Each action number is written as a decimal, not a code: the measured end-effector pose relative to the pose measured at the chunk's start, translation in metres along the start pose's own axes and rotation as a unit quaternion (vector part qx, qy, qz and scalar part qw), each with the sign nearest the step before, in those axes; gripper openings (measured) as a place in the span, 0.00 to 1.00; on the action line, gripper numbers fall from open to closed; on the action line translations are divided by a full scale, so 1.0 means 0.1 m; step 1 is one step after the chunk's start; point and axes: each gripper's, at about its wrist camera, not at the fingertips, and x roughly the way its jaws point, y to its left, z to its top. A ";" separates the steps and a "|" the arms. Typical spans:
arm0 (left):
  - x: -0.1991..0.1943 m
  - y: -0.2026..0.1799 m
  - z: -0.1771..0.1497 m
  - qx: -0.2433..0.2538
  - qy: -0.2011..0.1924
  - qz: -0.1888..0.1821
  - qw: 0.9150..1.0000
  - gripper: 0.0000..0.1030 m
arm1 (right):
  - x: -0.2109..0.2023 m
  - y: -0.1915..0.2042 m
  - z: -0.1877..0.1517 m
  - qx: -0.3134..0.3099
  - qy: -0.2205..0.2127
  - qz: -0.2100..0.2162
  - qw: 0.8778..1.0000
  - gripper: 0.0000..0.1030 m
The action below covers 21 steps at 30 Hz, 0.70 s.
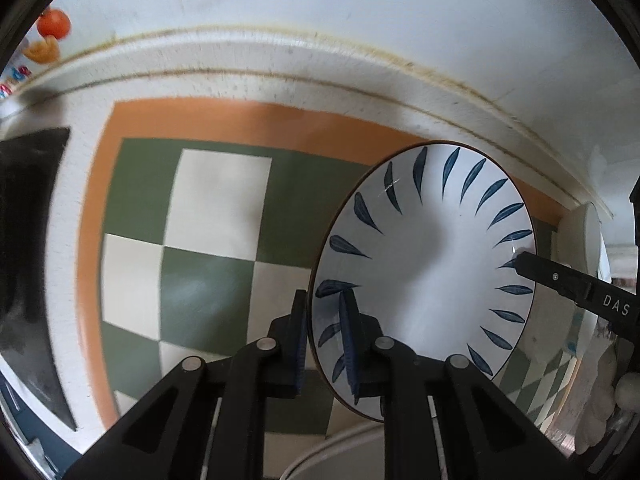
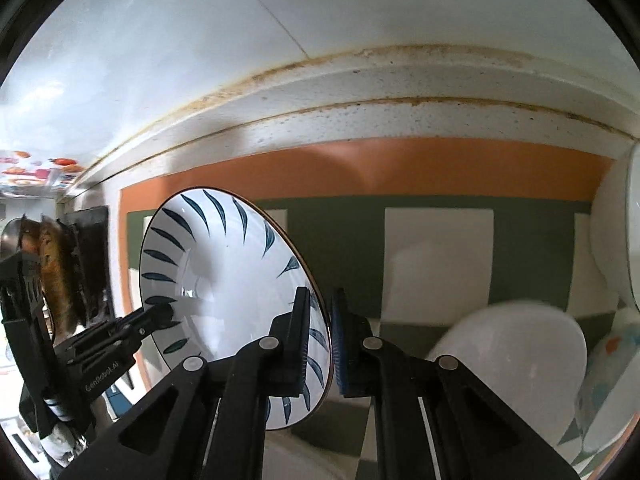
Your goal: Organize plates and bowls
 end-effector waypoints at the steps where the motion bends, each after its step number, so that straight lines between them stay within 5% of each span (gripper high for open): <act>1: -0.08 -0.02 -0.04 0.005 -0.005 0.000 1.000 0.13 | -0.08 0.02 -0.06 -0.003 -0.005 0.003 1.000 0.12; 12: -0.69 0.07 -0.81 0.051 -0.023 0.012 0.998 0.13 | -0.55 0.23 -0.99 -0.020 -0.028 0.023 0.999 0.12; 21: -0.45 0.09 -1.55 0.059 0.011 0.013 0.998 0.13 | -0.41 0.05 -1.97 -0.006 -0.005 0.044 0.999 0.12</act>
